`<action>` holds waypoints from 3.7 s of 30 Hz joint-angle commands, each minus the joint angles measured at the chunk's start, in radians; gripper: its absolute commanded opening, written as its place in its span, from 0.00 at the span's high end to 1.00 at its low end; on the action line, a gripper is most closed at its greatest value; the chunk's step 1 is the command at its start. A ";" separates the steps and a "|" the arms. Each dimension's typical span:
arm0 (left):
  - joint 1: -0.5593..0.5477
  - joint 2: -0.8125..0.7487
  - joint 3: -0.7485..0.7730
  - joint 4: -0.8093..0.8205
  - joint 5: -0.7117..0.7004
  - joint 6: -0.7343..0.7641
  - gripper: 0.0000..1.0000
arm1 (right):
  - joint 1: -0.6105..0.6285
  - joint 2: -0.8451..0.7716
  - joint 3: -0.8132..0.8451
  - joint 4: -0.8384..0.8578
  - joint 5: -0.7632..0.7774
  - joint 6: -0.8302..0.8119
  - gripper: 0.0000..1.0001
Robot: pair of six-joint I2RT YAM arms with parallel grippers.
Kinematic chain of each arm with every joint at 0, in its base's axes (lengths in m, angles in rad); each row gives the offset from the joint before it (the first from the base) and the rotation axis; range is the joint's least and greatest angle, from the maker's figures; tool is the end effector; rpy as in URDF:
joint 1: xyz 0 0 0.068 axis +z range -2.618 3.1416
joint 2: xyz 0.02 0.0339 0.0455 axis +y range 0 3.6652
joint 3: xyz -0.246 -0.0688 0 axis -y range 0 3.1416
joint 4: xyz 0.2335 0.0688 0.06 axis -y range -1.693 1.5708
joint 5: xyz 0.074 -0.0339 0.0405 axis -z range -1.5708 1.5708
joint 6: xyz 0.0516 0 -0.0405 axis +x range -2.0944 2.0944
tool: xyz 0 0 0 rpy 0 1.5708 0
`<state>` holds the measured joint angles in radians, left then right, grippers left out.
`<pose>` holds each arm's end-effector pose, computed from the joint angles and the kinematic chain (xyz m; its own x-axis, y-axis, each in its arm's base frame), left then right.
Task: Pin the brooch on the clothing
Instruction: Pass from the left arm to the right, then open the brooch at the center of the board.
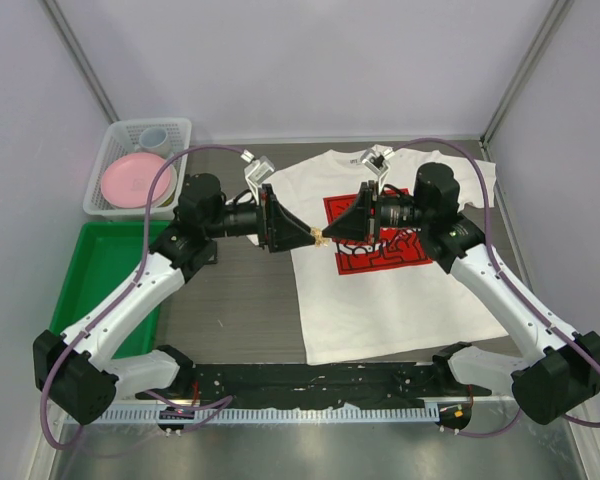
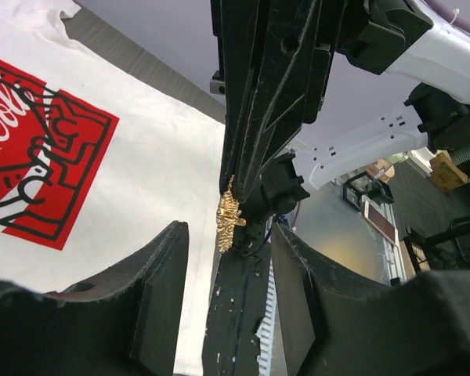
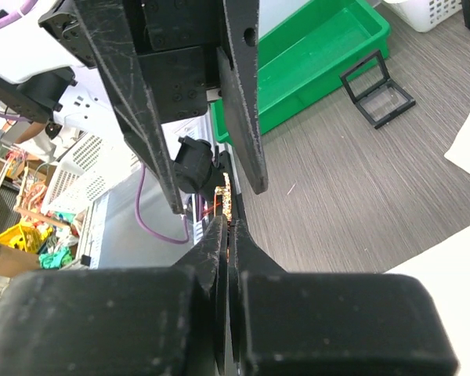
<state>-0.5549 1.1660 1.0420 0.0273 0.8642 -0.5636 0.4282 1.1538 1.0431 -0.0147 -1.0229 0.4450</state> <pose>0.2082 -0.1752 0.3599 -0.5959 -0.0387 -0.8022 0.7892 0.1565 -0.5938 0.2175 0.1477 0.3596 -0.5275 0.0057 -0.8496 -0.8417 0.1326 0.5234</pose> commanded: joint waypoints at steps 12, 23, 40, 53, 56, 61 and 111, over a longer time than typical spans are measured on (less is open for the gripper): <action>-0.004 -0.019 -0.010 0.048 -0.108 0.024 0.50 | 0.003 -0.019 0.002 0.055 0.060 0.093 0.99; -0.026 0.006 0.000 0.094 -0.105 -0.022 0.50 | 0.003 -0.023 -0.003 0.059 0.090 0.103 0.99; -0.034 0.023 0.001 0.011 -0.206 0.004 0.76 | 0.003 -0.026 -0.005 0.071 0.081 0.104 0.99; -0.020 -0.035 0.015 -0.171 -0.154 0.240 0.76 | 0.000 -0.026 0.026 -0.034 0.075 0.011 0.99; -0.017 -0.048 0.021 -0.205 -0.148 0.286 0.75 | 0.000 -0.025 0.037 -0.057 0.075 -0.014 0.99; -0.010 -0.075 0.018 -0.202 -0.110 0.302 0.63 | 0.000 -0.022 0.052 -0.093 0.072 -0.052 0.99; -0.039 0.026 0.030 -0.109 -0.261 0.088 0.86 | 0.015 -0.003 0.031 0.004 0.084 0.051 0.99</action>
<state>-0.6018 1.1919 1.0489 -0.0284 0.6514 -0.5404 0.4347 1.1660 1.0458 -0.0689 -0.8997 0.4725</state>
